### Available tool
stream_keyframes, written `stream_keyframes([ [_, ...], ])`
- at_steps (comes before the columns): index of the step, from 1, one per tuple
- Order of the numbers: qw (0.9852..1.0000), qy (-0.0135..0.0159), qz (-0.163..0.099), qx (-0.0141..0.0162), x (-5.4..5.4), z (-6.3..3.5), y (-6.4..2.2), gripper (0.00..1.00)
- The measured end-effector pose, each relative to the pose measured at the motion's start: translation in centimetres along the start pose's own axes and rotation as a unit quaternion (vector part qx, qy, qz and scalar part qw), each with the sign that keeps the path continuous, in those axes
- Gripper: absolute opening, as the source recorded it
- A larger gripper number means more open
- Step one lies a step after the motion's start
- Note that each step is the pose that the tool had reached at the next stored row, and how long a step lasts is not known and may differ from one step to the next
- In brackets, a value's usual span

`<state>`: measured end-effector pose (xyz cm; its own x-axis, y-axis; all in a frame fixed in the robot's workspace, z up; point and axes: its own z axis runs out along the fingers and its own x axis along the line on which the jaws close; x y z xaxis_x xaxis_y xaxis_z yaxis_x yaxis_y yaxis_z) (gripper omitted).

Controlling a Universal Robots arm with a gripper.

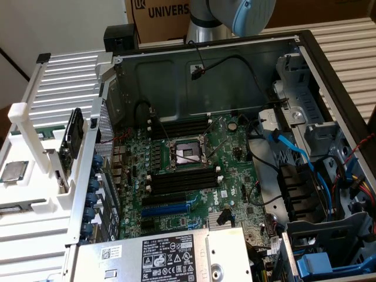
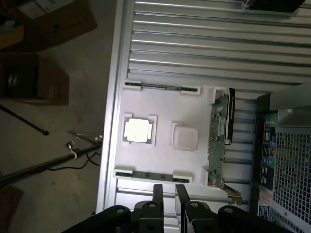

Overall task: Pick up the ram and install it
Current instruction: 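Reach for the ram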

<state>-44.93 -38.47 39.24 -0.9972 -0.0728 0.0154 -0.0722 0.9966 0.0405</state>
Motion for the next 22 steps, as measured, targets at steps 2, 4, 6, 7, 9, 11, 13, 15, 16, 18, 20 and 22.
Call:
stream_keyframes([
  [2, 1.0000, 0.0000, 0.000, 0.0000, 0.00, 0.00, 0.00, 0.25],
  [4, 1.0000, 0.0001, 0.000, 0.0000, 0.00, -0.01, 0.00, 0.25],
  [6, 1.0000, 0.0000, 0.000, 0.0000, 0.00, 0.00, 0.00, 0.25],
  [7, 1.0000, 0.0000, 0.000, 0.0000, 0.00, 0.00, 0.00, 0.25],
  [9, 1.0000, 0.0002, -0.003, 0.0001, 0.02, -0.01, 0.00, 0.25],
  [11, 0.9998, 0.0008, -0.020, 0.0002, 0.03, 0.00, 0.00, 0.25],
  [13, 0.9993, 0.0015, -0.038, 0.0002, 0.02, 0.00, 0.00, 0.25],
  [15, 0.9984, 0.0023, -0.056, 0.0004, 0.02, 0.00, 0.00, 0.25],
  [16, 0.9979, 0.0026, -0.065, 0.0005, 0.02, 0.00, 0.00, 0.25],
  [18, 0.9965, 0.0034, -0.083, 0.0007, 0.02, -0.01, 0.00, 0.25],
  [20, 0.9948, 0.0041, -0.101, 0.0010, 0.02, 0.00, 0.00, 0.25],
  [22, 0.9928, 0.0049, -0.119, 0.0013, 0.02, -0.01, 0.00, 0.25],
])
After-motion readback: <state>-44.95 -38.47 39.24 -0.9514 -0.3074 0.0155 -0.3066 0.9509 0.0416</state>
